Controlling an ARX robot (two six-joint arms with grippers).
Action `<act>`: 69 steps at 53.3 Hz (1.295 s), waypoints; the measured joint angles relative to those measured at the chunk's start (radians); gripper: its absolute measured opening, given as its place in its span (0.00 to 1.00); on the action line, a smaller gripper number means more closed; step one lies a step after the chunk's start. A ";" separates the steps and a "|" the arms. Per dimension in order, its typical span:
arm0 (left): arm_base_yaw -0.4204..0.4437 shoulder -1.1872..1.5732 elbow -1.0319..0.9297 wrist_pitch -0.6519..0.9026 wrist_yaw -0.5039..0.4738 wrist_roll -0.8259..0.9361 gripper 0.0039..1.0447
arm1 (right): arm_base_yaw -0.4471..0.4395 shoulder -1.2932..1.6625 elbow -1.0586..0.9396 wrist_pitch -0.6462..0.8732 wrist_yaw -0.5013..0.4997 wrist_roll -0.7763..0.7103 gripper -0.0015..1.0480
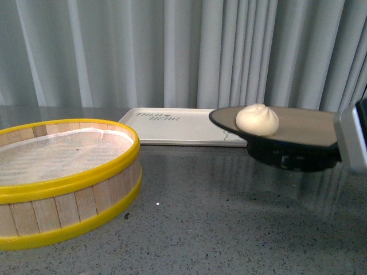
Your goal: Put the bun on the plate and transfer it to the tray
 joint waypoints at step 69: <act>0.000 0.000 0.000 0.000 0.000 0.000 0.94 | -0.038 0.916 1.007 -0.100 -0.085 -0.212 0.03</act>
